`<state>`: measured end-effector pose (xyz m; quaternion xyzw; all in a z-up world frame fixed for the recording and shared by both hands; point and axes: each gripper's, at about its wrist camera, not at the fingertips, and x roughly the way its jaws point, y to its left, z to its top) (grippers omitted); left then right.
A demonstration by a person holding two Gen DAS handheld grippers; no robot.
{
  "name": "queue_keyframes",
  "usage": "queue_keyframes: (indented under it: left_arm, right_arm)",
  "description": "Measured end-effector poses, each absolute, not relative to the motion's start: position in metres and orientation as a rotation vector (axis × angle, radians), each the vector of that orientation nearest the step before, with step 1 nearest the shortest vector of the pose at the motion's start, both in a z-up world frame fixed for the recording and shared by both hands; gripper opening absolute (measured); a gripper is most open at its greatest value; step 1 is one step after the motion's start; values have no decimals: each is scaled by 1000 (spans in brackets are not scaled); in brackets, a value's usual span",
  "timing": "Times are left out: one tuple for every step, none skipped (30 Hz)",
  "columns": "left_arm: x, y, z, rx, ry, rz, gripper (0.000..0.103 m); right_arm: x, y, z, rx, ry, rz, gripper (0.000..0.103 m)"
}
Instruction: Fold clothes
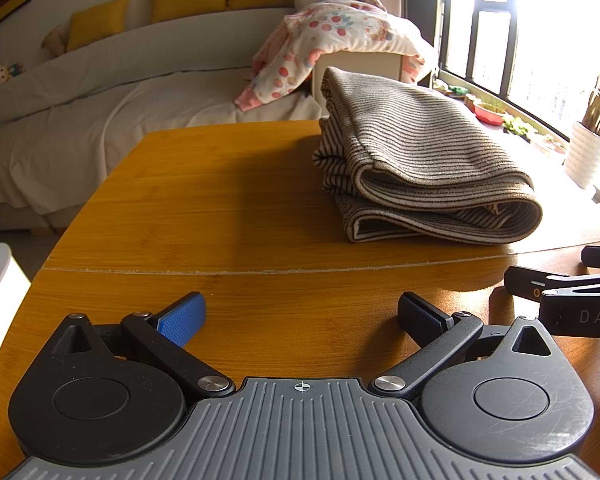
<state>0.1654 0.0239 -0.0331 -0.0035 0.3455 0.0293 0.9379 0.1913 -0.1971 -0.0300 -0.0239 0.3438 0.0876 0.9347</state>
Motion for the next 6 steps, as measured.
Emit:
queue_keyframes:
  left_arm:
    - [166,24,-33,-7,706,60,103]
    - [166,25,-33,-7,706,60,103]
    - [166,24,-33,-8,706,60,103]
    - [165,25,-33,-6,706,53,103]
    - [163,26,-33,-1,705,42,103]
    - [161,27,-33,3,705,30,103]
  right_arm:
    - [191,-197,-30,-49,703,179,103]
    - [191,-197,-30,-49,703,179,103]
    - [191,-197,-30,-49,703,179,103]
    - [191,-197,-30,-49,703,179,103]
    - [191,-197,-30,-49,703,179,103]
    - [191,-197,-30,-49,703,179,103]
